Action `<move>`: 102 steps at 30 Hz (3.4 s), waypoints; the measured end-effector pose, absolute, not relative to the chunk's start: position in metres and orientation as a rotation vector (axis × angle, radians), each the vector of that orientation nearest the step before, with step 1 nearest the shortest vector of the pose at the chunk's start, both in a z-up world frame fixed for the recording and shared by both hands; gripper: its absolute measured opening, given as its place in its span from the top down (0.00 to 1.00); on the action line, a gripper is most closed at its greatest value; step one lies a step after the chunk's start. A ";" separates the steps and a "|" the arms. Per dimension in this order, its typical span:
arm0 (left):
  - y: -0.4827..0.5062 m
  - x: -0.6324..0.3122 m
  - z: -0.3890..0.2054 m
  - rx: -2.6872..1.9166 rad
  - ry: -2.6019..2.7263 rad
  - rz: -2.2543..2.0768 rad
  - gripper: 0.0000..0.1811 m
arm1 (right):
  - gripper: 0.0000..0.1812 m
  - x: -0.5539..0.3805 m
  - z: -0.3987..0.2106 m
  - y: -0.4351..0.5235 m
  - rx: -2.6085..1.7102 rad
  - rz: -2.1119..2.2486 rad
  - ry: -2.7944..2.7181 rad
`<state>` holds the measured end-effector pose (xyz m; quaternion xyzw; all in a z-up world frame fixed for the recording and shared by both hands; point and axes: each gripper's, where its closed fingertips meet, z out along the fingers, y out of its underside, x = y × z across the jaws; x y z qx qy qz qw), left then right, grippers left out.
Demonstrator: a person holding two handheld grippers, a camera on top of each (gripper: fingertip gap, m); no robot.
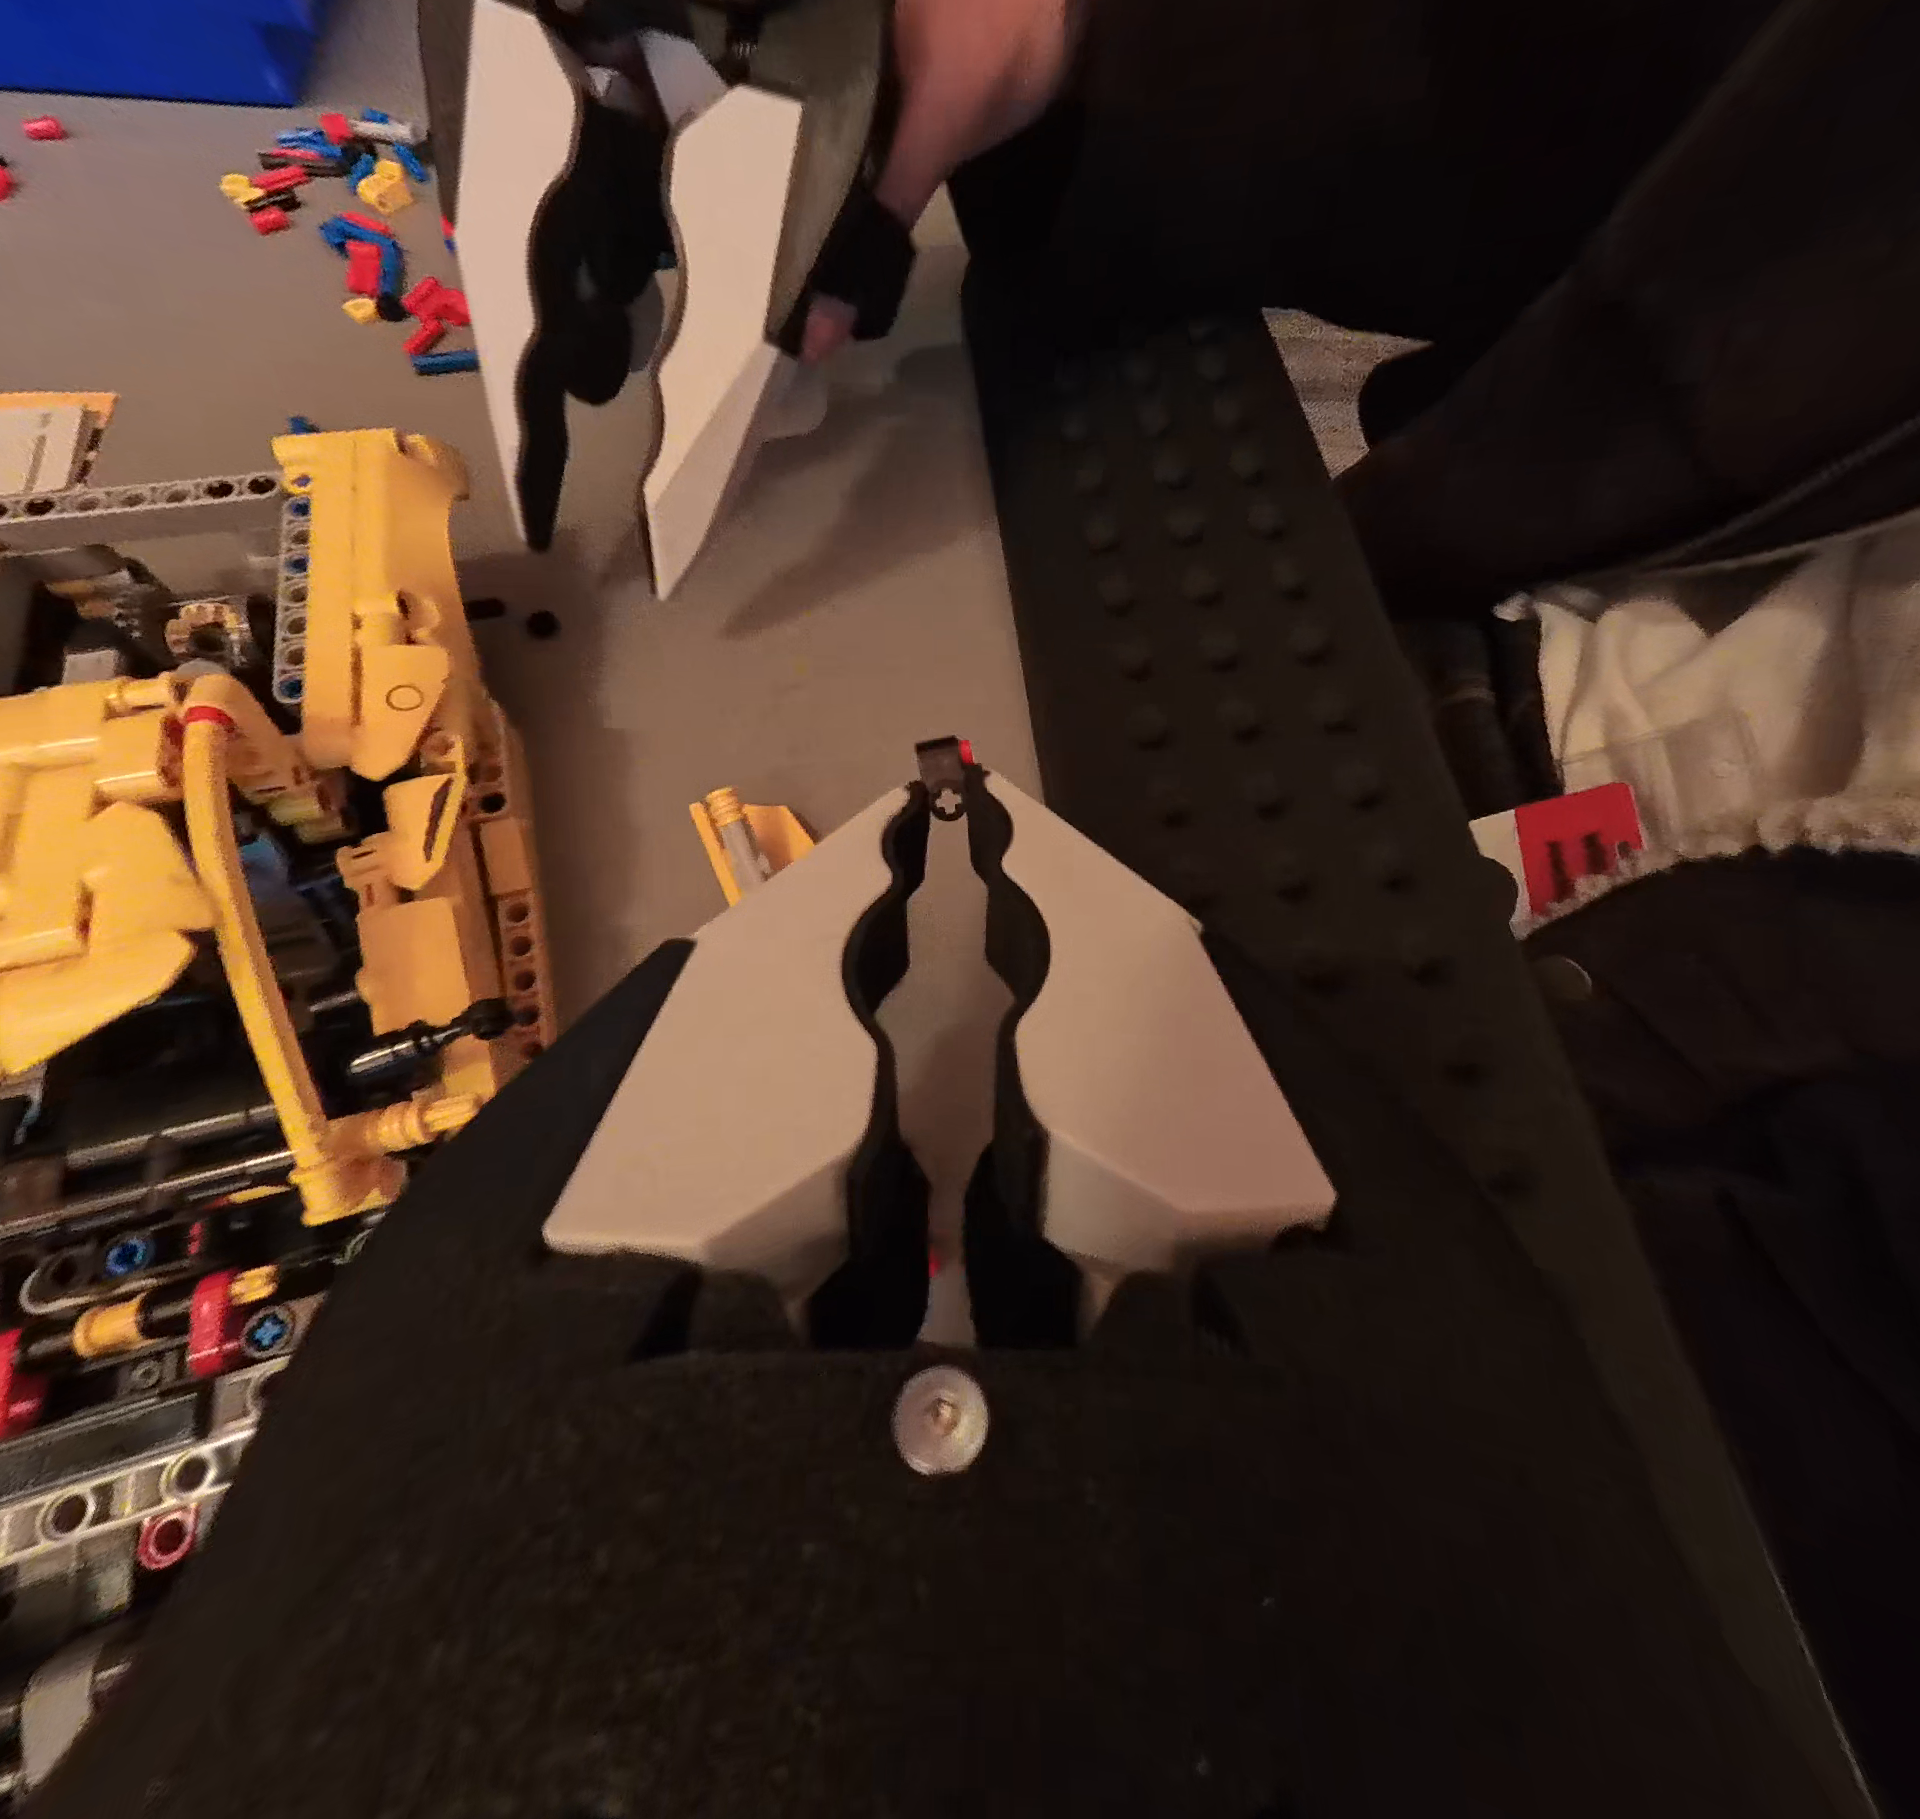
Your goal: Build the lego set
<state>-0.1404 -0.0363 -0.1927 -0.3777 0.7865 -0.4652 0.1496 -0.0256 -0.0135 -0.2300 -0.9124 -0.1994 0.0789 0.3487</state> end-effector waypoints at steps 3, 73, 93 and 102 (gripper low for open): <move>-0.040 -0.141 -0.193 -1.072 2.272 -1.343 0.96 | 0.82 -0.018 -0.235 -0.007 -2.315 0.200 -0.455; -0.023 -0.134 -0.196 -1.463 2.174 -1.596 0.96 | 0.97 -0.135 -0.191 -0.016 -1.742 -0.467 -1.378; -0.028 -0.132 -0.187 -1.634 2.077 -1.842 0.96 | 0.96 -0.107 -0.197 -0.043 -2.148 0.054 -1.050; -0.042 -0.140 -0.180 -1.601 2.127 -1.951 0.96 | 0.96 -0.096 -0.247 -0.065 -2.373 0.185 -0.990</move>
